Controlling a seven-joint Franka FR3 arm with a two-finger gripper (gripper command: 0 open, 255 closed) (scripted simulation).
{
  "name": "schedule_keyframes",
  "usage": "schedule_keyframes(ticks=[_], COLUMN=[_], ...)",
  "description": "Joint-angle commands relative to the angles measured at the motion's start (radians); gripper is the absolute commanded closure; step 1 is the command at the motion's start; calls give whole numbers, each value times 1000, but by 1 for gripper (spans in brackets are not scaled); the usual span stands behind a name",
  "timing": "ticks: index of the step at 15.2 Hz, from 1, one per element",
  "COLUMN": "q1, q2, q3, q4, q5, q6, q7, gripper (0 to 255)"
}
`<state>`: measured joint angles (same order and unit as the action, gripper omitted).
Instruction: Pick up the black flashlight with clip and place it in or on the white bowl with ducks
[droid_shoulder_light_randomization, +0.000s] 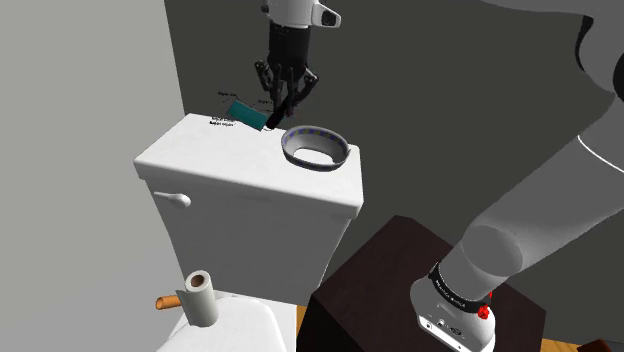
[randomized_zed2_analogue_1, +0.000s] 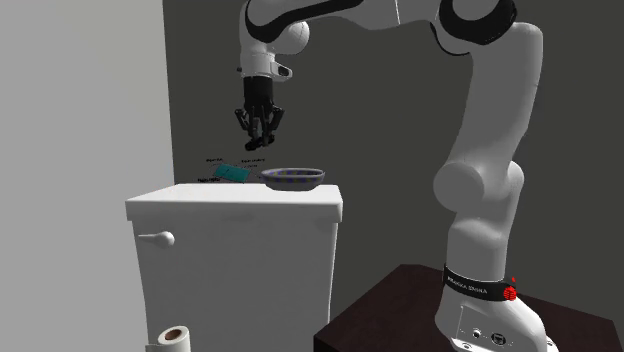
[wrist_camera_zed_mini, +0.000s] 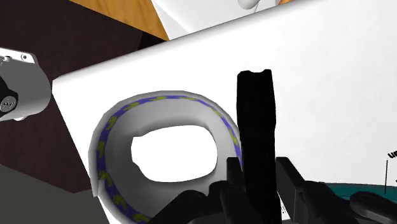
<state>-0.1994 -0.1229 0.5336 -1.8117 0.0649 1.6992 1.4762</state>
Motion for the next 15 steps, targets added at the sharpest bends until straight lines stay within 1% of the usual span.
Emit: schedule_keyframes(ticks=[1,6,15], q1=[-12,-22,-16], q2=[-84,-256,-257], q3=[-31,-119,-108], q4=[-83,-243,-365], q5=[38,88,96], q6=[7,-1,119], q7=[-56,-177,-181], gripper=[255,255,255])
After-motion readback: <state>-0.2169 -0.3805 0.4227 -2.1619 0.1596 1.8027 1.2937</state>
